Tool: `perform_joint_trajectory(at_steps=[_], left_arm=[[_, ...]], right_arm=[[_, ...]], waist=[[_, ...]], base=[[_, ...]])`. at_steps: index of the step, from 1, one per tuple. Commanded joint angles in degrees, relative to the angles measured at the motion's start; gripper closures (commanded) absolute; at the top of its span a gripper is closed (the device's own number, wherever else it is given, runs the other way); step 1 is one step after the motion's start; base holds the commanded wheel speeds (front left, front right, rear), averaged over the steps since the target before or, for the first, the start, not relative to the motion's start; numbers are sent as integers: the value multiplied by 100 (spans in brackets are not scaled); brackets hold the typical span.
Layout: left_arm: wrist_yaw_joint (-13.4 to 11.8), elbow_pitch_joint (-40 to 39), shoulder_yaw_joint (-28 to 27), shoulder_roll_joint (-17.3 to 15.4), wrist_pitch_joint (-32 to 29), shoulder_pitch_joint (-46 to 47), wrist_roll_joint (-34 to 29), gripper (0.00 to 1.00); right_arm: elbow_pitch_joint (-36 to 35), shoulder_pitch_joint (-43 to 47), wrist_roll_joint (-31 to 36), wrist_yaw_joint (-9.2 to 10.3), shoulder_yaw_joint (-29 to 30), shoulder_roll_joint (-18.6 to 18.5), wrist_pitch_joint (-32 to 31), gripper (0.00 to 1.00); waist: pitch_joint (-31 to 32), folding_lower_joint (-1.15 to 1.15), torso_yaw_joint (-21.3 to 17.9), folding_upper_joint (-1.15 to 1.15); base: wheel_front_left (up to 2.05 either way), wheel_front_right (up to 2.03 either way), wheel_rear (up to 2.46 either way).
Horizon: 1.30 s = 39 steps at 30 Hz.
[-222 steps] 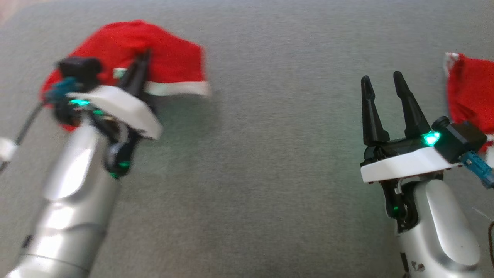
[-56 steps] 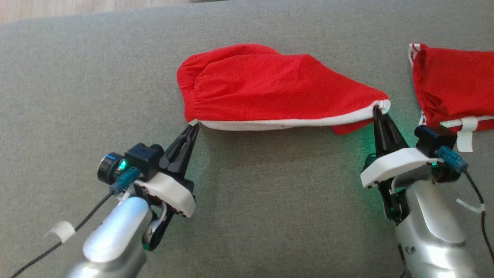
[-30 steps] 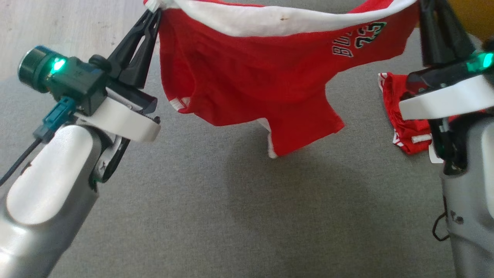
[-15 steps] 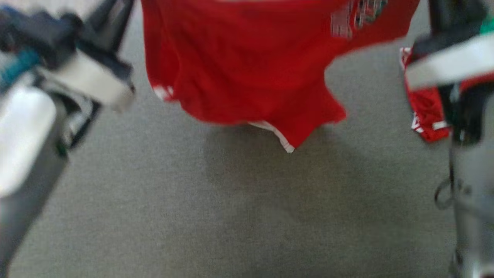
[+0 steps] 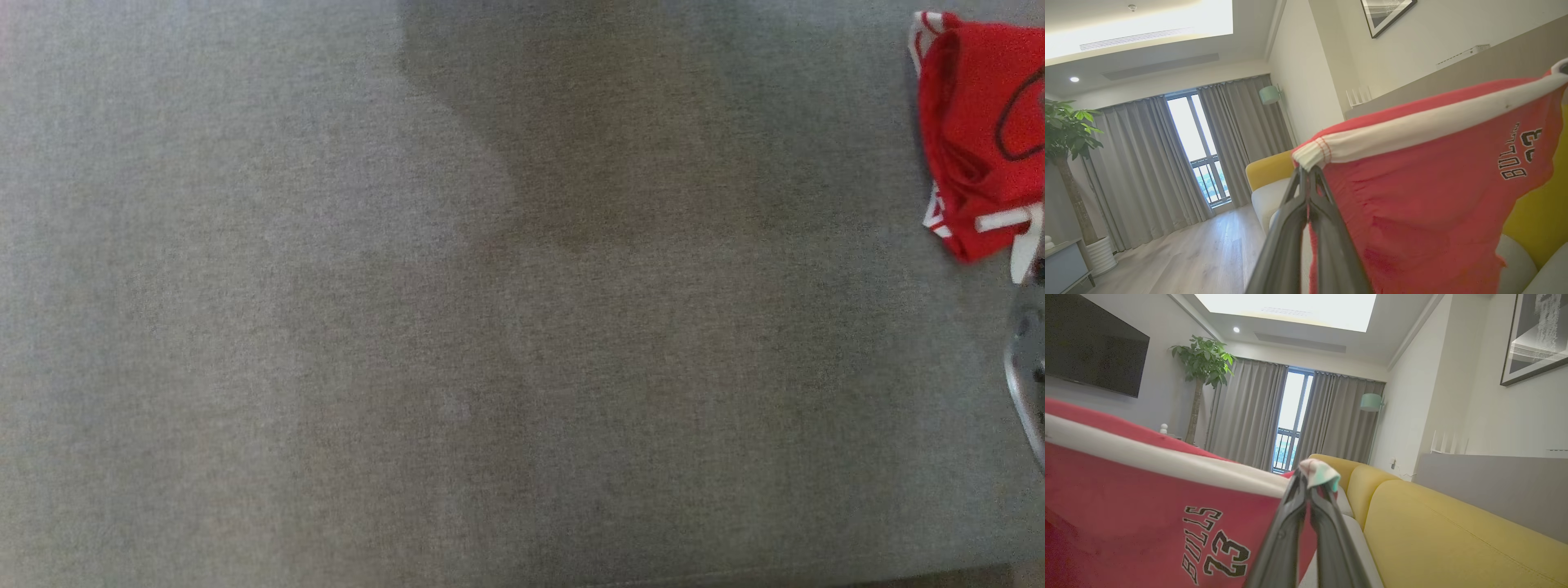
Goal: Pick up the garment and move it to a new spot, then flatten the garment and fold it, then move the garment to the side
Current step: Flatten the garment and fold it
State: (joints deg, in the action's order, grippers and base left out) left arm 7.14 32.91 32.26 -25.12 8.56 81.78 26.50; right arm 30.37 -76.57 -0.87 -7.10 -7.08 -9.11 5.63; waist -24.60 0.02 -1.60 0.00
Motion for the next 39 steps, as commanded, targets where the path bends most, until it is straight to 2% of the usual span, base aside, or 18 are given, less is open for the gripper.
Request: perform_joint_trajectory(at_steps=[1, 4, 11, 15, 19, 24, 25, 31, 39], left_arm=[[8, 79, -117, -200, 187, 316, -19, 100], [29, 589, 225, -4, 475, 232, 75, 100], [34, 965, 989, 175, 626, -765, 452, 100], [34, 877, 1440, 157, 639, -1500, 583, 100], [34, 598, 1756, 3, 641, -2221, 647, 100], [35, 267, 2158, -233, 642, -2952, 659, 100], [35, 267, 2158, -233, 642, -2952, 659, 100], [35, -30, 2418, -409, 643, -3522, 694, 100], [-44, -513, 2561, -749, 576, -4182, 826, 100]], right_arm=[[75, -183, 80, -39, 89, 156, 161, 100], [820, -13, 235, -39, -25, 252, 462, 100], [2087, 732, 186, -39, -821, 153, 605, 100], [2637, 1117, -148, -39, -1569, 18, 498, 100], [2865, 1480, -777, -39, -2357, -176, 214, 100], [2530, 2009, -1847, -39, -3339, -604, -300, 100], [2530, 2009, -1847, -39, -3339, -604, -300, 100], [1567, 2689, -3093, -39, -4196, -1483, -970, 100], [312, 3491, -4123, -39, -4693, -2496, -1569, 100]], waist=[[-43, -2, 29, 0], [-95, -2, 64, 0], [-81, -2, 155, 0], [90, -2, 200, 0], [379, -2, 202, 0], [817, -2, 180, 0], [817, -2, 180, 0], [1285, -2, 148, 0], [1832, -2, 49, 0]], base=[[0, 0, 0], [0, 0, 0], [0, 0, 0], [0, 0, 0], [0, 0, 0], [0, 0, 0], [0, 0, 0], [0, 0, 0], [0, 0, 0]])
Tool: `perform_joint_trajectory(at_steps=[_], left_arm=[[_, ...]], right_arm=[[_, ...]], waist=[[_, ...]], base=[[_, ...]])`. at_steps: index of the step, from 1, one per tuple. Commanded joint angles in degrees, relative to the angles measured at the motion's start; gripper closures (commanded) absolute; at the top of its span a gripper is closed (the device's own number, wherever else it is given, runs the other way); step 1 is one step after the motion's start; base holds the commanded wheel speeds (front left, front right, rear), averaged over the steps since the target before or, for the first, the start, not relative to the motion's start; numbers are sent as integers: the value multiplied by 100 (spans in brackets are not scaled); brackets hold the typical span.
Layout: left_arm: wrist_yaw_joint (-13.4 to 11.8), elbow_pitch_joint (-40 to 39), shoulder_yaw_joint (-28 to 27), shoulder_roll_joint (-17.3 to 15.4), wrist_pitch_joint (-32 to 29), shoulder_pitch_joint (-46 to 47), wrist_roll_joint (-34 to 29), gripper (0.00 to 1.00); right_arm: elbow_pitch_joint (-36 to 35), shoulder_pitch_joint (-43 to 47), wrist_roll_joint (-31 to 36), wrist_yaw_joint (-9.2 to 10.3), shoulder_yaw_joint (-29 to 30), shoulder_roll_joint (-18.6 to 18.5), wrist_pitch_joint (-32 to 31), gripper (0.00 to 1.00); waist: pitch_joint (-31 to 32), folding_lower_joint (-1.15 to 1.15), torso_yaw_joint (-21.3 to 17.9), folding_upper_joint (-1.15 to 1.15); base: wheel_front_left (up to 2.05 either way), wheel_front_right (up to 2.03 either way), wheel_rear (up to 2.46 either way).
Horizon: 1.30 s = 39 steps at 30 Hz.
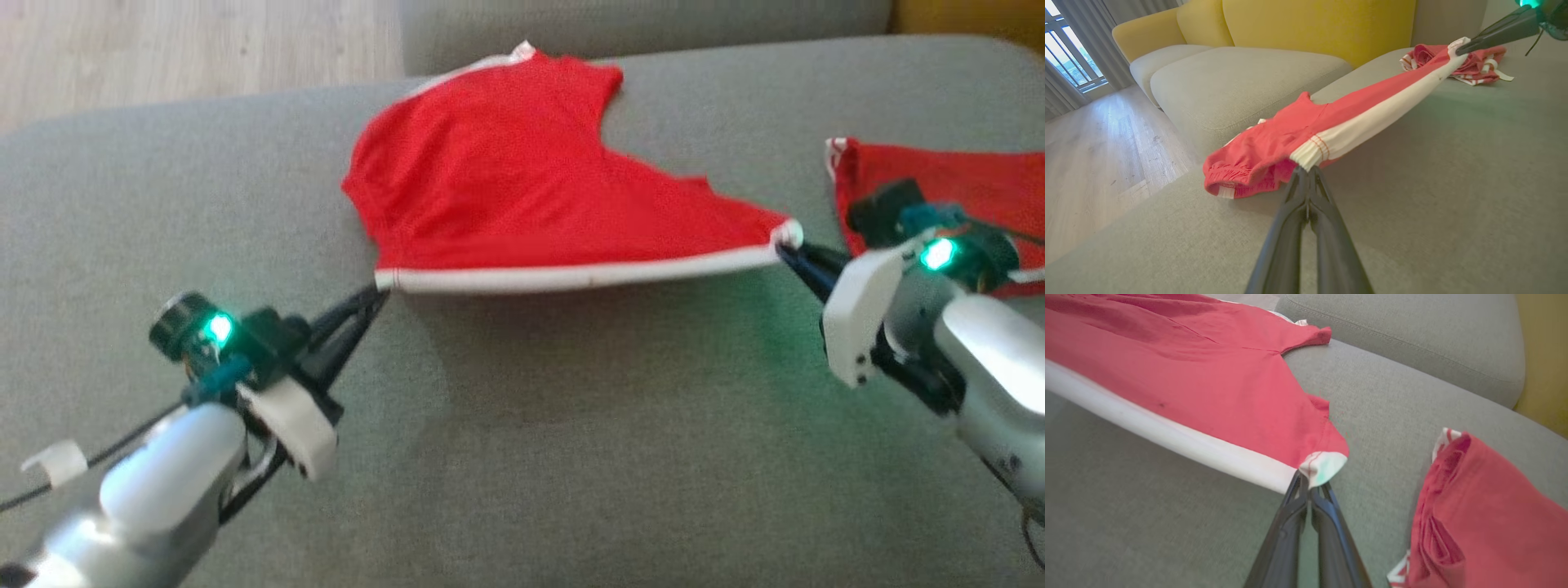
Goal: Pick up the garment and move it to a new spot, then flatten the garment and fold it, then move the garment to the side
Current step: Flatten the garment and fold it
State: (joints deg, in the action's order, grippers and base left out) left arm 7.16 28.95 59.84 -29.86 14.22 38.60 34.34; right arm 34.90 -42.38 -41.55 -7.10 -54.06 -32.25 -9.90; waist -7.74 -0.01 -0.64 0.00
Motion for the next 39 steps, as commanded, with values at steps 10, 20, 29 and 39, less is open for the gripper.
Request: perform_joint_trajectory(at_steps=[10, 20, 29, 39], left_arm=[[-474, -1631, -4, -767, -576, -827, 350, 100], [-857, -3049, 170, -1010, -1110, -1271, 486, 100], [-951, -3115, -75, -963, -1159, -766, 395, 100], [-757, -2501, -224, -530, -1198, 30, 332, 100]], right_arm=[[-1391, 1082, -745, -39, 209, -1002, -515, 100], [-2306, 1776, -784, -39, 853, -1646, -984, 100], [-2494, 1067, -9, -39, 1614, -1320, -1355, 100], [-2045, -413, 480, -39, 1653, -902, -1843, 100]], waist=[[558, 1, -75, 0], [615, 1, 70, 0], [108, 1, 397, 0], [-785, 1, 918, 0]], base=[[0, 0, 0], [0, 0, 0], [0, 0, 0], [0, 0, 0]])
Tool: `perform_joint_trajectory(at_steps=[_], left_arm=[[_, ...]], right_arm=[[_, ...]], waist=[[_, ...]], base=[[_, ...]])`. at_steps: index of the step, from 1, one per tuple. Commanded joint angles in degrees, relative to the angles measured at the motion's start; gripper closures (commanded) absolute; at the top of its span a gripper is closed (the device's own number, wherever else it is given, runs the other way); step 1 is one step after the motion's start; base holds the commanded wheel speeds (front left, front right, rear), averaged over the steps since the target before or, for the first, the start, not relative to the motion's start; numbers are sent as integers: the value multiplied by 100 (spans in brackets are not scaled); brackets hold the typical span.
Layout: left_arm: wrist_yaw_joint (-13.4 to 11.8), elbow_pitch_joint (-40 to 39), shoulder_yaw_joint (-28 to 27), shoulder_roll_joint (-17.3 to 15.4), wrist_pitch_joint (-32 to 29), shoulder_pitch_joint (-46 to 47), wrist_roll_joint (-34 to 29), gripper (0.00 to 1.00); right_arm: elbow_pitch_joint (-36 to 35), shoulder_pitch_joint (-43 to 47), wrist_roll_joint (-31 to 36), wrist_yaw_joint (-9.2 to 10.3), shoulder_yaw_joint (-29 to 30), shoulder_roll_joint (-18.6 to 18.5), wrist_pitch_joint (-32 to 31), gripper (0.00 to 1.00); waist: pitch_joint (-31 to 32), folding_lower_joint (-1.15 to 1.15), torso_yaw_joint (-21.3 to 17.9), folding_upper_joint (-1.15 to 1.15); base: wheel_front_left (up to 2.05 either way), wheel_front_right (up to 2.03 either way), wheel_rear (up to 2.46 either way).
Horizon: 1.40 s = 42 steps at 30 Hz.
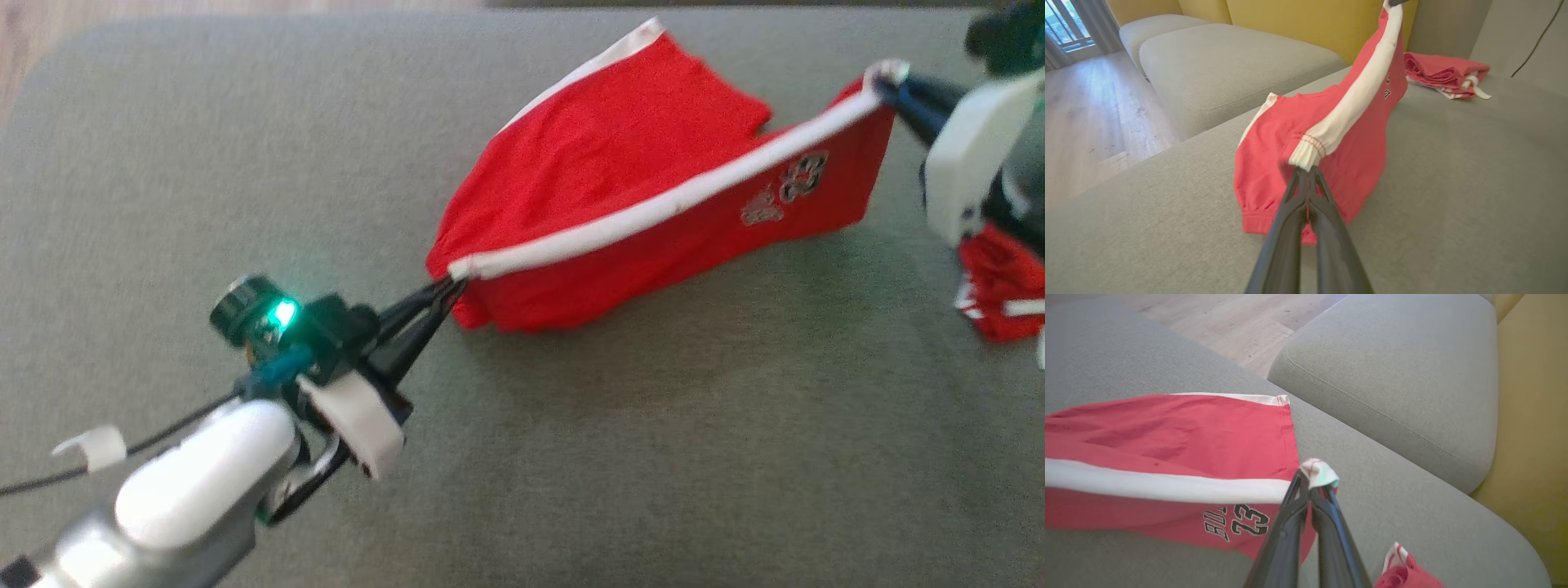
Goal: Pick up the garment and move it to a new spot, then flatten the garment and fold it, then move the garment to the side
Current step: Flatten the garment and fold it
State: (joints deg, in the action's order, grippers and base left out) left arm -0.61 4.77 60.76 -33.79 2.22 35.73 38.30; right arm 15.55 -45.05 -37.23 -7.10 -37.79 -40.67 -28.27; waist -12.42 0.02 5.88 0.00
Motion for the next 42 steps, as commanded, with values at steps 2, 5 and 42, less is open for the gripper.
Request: perform_joint_trajectory(at_steps=[2, 5, 42], left_arm=[[73, 106, -292, -32, 8, 517, -172, 100], [141, 377, -292, 157, 55, 727, -209, 100], [217, 2204, -275, 1393, 701, 1869, -399, 0]], right_arm=[[83, -509, 88, -39, -83, 6, -116, 100], [400, -1013, 133, -39, -268, 84, -192, 100], [2975, -3616, -492, -39, -2288, 601, 870, 0]], waist=[[-494, -2, 384, 0], [-705, -2, 565, 0], [-1739, -2, 1363, 0]], base=[[0, 0, 0], [0, 0, 0], [0, 0, 0]])
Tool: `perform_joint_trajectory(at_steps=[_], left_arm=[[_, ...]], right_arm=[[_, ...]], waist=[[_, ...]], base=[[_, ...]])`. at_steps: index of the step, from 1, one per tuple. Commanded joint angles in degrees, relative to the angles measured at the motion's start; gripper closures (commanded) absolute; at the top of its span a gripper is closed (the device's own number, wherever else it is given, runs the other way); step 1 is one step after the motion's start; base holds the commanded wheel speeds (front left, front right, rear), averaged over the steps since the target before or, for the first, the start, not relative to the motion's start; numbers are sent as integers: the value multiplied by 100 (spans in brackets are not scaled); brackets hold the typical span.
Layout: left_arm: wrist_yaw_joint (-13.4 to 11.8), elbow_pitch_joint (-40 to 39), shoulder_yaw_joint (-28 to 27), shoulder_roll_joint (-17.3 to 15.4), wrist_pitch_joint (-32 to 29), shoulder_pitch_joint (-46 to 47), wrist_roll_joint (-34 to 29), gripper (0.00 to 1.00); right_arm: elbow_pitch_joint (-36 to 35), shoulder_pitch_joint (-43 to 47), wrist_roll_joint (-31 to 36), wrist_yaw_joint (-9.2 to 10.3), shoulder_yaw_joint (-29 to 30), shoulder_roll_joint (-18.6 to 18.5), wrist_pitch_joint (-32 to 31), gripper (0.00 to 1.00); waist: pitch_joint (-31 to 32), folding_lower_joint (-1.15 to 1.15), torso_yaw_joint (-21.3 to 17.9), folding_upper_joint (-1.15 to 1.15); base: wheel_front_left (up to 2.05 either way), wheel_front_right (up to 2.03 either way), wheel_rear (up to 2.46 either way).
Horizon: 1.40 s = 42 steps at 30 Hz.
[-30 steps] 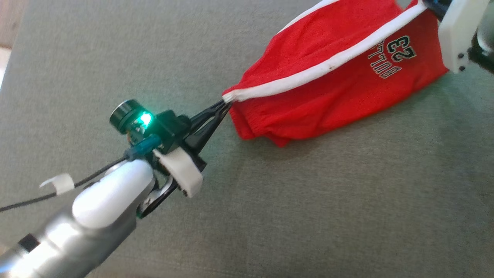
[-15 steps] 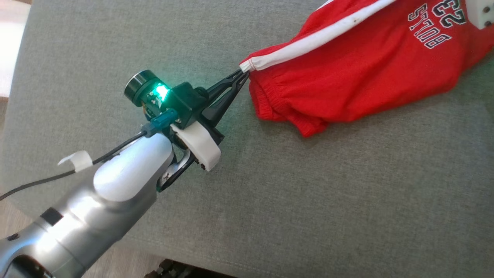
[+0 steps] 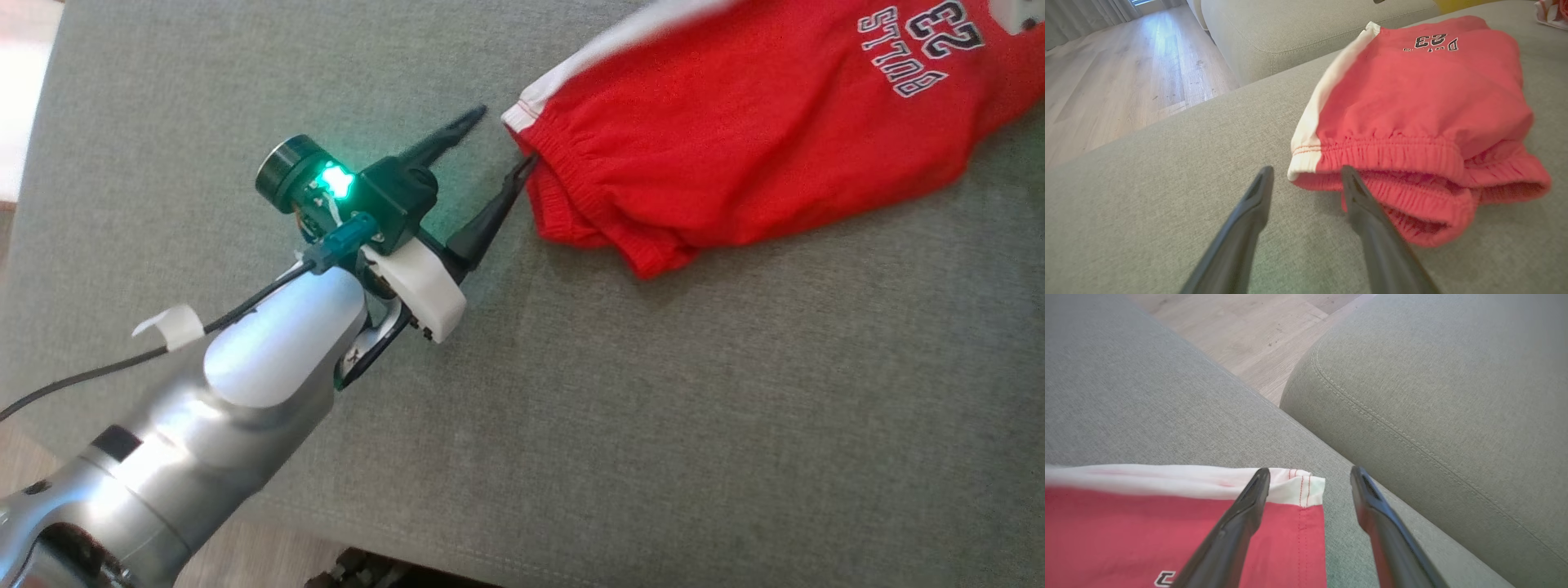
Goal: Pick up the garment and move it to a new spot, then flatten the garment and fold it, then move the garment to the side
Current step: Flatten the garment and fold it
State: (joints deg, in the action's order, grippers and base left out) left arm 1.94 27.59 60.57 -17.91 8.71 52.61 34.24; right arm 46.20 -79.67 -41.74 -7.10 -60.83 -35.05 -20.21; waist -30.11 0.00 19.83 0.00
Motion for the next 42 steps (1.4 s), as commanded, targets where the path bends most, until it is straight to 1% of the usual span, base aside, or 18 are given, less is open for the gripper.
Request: perform_joint_trajectory(at_steps=[1, 4, 7, 13, 17, 21, 23, 25, 28, 30, 32, 34, 37, 38, 40, 42], left_arm=[[-50, -56, -258, -208, 66, 177, 5, 0], [-110, 0, -294, -279, 126, 157, 7, 0], [-205, 23, -388, -348, 195, 125, 57, 0], [-444, -57, -670, -539, 325, -56, 265, 0], [-758, -248, -1068, -657, 477, -256, 496, 0], [-1096, -571, -1552, -693, 588, -643, 751, 0], [-1230, -725, -1735, -708, 611, -875, 797, 0], [-1348, -870, -1893, -718, 621, -1127, 804, 0], [-1459, -1146, -2165, -714, 626, -1511, 707, 0], [-1499, -1318, -2360, -693, 627, -1783, 609, 0], [-1530, -1474, -2557, -665, 627, -2060, 466, 0], [-1575, -1564, -2627, -668, 628, -2318, 177, 0], [-1568, -1716, -2895, -461, 628, -2739, 25, 0], [-1568, -1716, -2895, -461, 628, -2739, 25, 0], [-1523, -1757, -3070, -311, 628, -3025, -71, 0], [-1464, -1663, -3148, -213, 628, -3296, -210, 0]], right_arm=[[-58, -152, -64, -39, 3, 61, 164, 0], [47, -110, -172, -39, 8, 135, 500, 0], [201, -24, -389, -39, 186, 221, 920, 0], [184, 305, -547, -39, 246, 339, 1793, 0], [152, 608, -688, -39, 463, 459, 2473, 0], [223, 1014, -510, -39, 569, 611, 3067, 0], [279, 1247, -478, -39, 741, 706, 3263, 0], [325, 1491, -431, -39, 984, 810, 3398, 0], [322, 1907, -298, -39, 1405, 957, 3494, 0], [220, 2215, -212, -39, 1773, 1078, 3513, 0], [-23, 2544, -9, -39, 2268, 1193, 3517, 0], [-278, 2967, 356, -39, 2739, 1322, 3518, 0], [-681, 3695, 958, -39, 3534, 1626, 3519, 0], [-681, 3695, 958, -39, 3534, 1626, 3519, 0], [-975, 4210, 1376, -39, 4058, 1890, 3519, 0], [-1288, 4723, 1833, -39, 4463, 2166, 3520, 0]], waist=[[62, 0, -63, 0], [193, 0, -179, 0], [366, 0, -294, 0], [835, 0, -624, 0], [1161, 0, -892, 0], [1460, 0, -1146, 0], [1602, 0, -1264, 0], [1728, 0, -1383, 0], [1882, 0, -1544, 0], [1966, 0, -1638, 0], [2040, 0, -1732, 0], [2104, 0, -1813, 0], [2195, 0, -1908, 0], [2195, 0, -1908, 0], [2263, 0, -1950, 0], [2352, 0, -1987, 0]], base=[[0, 0, 0], [0, 0, 0], [0, 0, 0], [0, 0, 0], [0, 0, 0], [0, 0, 0], [0, 0, 0], [0, 0, 0], [0, 0, 0], [0, 0, 0], [0, 0, 0], [0, 0, 0], [0, 0, 0], [0, 0, 0], [0, 0, 0], [0, 0, 0]])
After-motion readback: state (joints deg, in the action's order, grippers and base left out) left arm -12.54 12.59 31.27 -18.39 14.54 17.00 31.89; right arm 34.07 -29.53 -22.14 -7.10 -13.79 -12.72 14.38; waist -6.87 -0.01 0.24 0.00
